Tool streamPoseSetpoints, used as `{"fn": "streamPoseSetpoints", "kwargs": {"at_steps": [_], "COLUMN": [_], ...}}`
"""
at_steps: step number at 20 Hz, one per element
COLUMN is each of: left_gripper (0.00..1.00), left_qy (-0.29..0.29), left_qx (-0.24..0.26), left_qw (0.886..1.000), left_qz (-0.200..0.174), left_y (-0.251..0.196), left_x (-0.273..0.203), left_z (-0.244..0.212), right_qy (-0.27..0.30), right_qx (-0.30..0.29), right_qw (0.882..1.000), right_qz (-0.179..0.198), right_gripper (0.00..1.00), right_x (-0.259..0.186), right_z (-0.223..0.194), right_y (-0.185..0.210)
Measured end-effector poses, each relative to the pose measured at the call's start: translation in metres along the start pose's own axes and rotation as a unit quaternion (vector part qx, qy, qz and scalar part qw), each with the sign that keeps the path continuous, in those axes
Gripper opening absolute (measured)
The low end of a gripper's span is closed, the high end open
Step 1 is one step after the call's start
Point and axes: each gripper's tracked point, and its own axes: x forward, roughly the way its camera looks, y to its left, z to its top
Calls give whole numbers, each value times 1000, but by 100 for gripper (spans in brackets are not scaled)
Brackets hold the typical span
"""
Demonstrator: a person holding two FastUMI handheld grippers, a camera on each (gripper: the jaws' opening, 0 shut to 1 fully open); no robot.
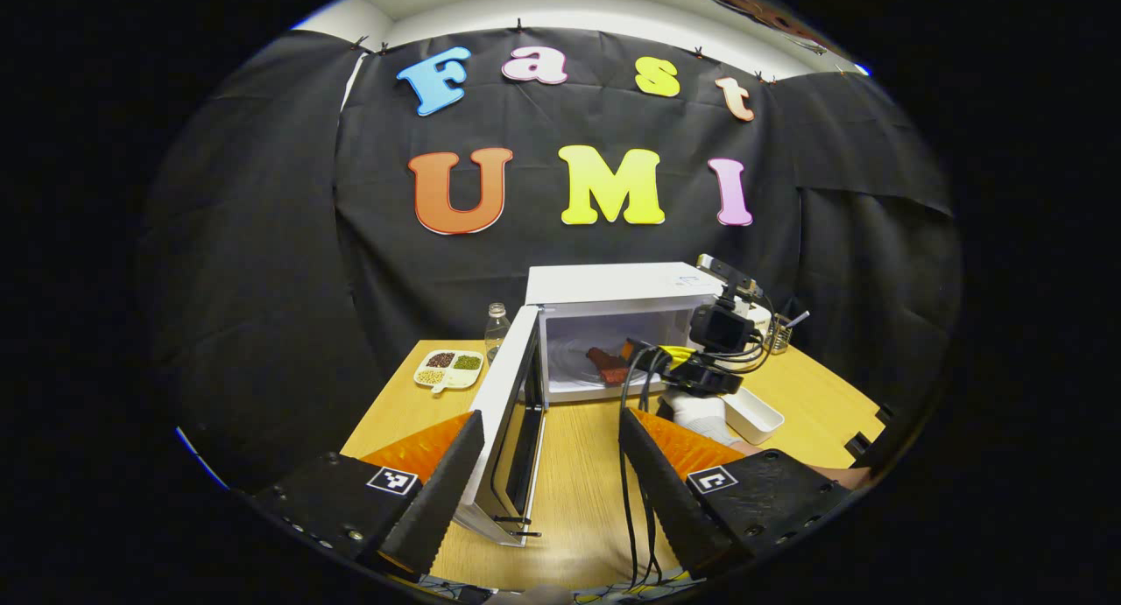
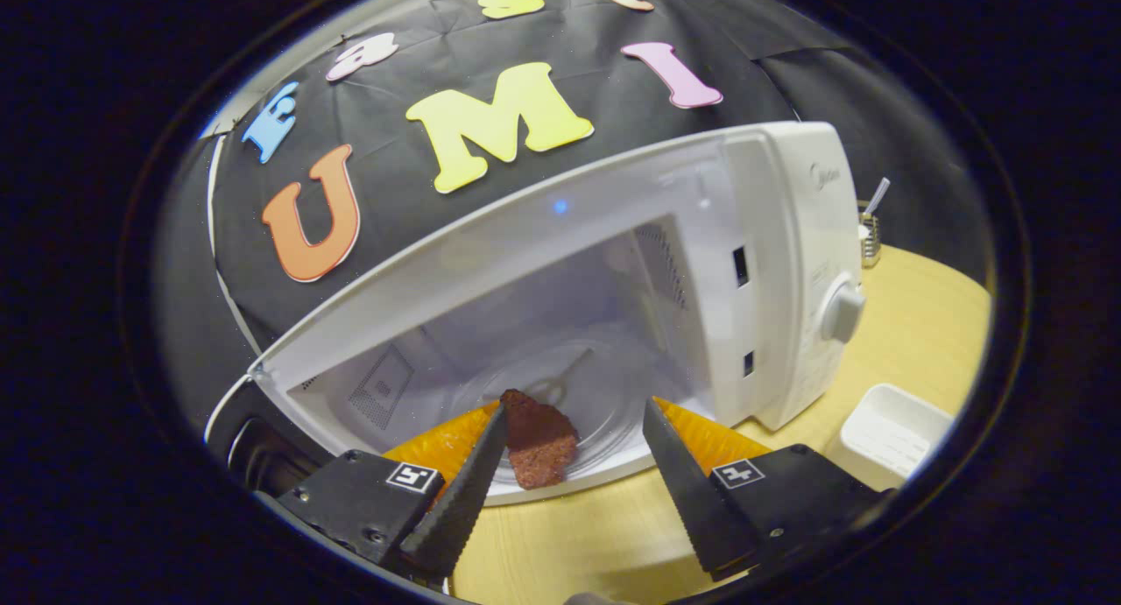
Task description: Open the microwave oven with the left hand, put the food in, and close the microwave oven.
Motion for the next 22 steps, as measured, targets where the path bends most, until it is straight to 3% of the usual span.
{"fn": "streamPoseSetpoints", "kwargs": {"at_steps": [6, 7, 8, 10, 11, 12, 13, 16, 17, 18, 19, 22], "left_gripper": [96, 96, 96, 96, 96, 96, 95, 96, 96, 96, 96, 96], "left_qy": [-26, -32, -34, -35, -29, -27, -30, -21, -15, -8, -3, 9], "left_qx": [-10, -10, -9, -5, -5, -1, -4, -7, -1, 3, 7, 15], "left_qw": [999, 998, 998, 996, 995, 994, 992, 990, 989, 989, 989, 989], "left_qz": [37, 48, 58, 82, 95, 109, 120, 140, 144, 148, 149, 146], "left_y": [47, 59, 70, 96, 109, 122, 135, 157, 163, 168, 171, 173], "left_x": [-8, -9, -11, -13, -15, -18, -20, -19, -16, -14, -12, -2], "left_z": [20, 21, 21, 17, 11, 7, 2, -23, -32, -42, -51, -70], "right_qy": [10, 16, 19, 19, 16, 16, 17, 2, -7, -12, -15, -25], "right_qx": [-93, -106, -119, -142, -154, -167, -177, -200, -203, -201, -194, -182], "right_qw": [996, 994, 993, 990, 988, 986, 984, 980, 979, 979, 980, 982], "right_qz": [3, 2, 2, -2, -5, -6, -10, -21, -27, -32, -35, -42], "right_gripper": [100, 90, 100, 100, 90, 100, 100, 100, 90, 90, 100, 100], "right_x": [-78, -92, -107, -137, -151, -164, -176, -217, -231, -243, -253, -283], "right_z": [49, 53, 57, 67, 71, 75, 80, 102, 112, 120, 124, 140], "right_y": [-46, -56, -65, -82, -90, -96, -103, -118, -123, -127, -131, -138]}}
